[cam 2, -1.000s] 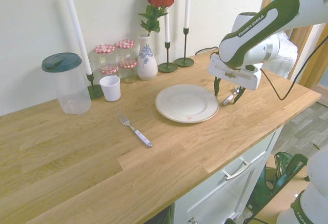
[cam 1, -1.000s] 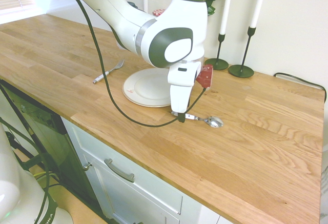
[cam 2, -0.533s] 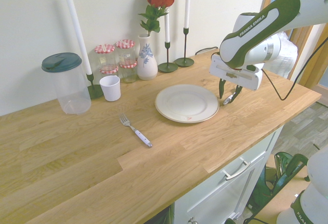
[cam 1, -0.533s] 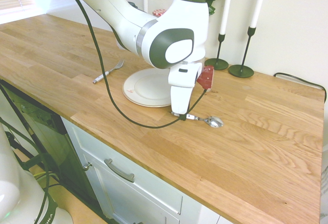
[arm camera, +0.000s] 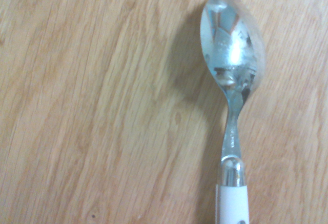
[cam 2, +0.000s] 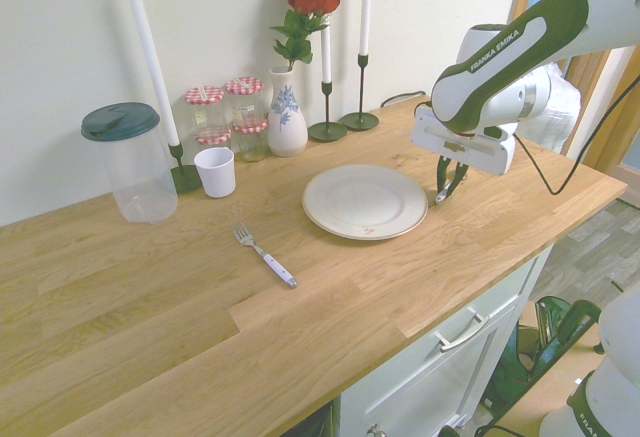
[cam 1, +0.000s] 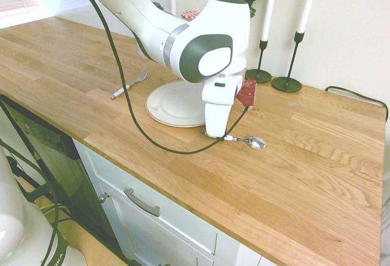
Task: Put the spoon into the plate
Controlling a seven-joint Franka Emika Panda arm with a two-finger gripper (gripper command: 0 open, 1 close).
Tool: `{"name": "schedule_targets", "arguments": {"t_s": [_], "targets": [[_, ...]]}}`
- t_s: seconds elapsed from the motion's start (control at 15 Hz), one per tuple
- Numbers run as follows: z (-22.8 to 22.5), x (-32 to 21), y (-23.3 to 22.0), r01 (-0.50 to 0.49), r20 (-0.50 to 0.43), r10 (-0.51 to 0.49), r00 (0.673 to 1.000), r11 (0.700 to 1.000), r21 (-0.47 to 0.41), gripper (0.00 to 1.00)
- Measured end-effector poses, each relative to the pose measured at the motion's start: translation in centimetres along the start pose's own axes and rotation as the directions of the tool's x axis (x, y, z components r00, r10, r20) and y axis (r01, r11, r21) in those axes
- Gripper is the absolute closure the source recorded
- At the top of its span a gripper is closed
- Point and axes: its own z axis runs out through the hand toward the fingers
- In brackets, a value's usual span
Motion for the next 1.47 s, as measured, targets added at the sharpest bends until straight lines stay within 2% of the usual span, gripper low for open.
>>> {"name": "schedule_targets", "arguments": {"t_s": [0.27, 0.47, 0.6, 0.8, 1.0, 1.13, 1.27, 1.47], "targets": [[-1.3, -0.4, -0.1, 0.034, 0.004, -0.034, 0.999, 0.999, 0.030, 1.00], [-4.7, -1.3, 0.1, 0.140, 0.005, -0.141, 0.990, 0.986, 0.092, 1.00], [-7.1, -2.7, 0.7, 0.254, -0.005, -0.255, 0.967, 0.960, 0.117, 1.00], [-8.3, -7.0, 2.5, 0.431, 0.001, -0.433, 0.901, 0.897, 0.103, 1.00], [-9.3, -12.1, 5.1, 0.598, -0.007, -0.600, 0.800, 0.797, 0.087, 1.00], [-9.7, -14.1, 6.5, 0.697, -0.017, -0.699, 0.715, 0.712, 0.085, 1.00], [-9.7, -15.5, 7.3, 0.783, -0.024, -0.784, 0.620, 0.616, 0.082, 1.00], [-8.9, -17.3, 8.2, 0.887, -0.030, -0.888, 0.459, 0.456, 0.070, 1.00]]}}
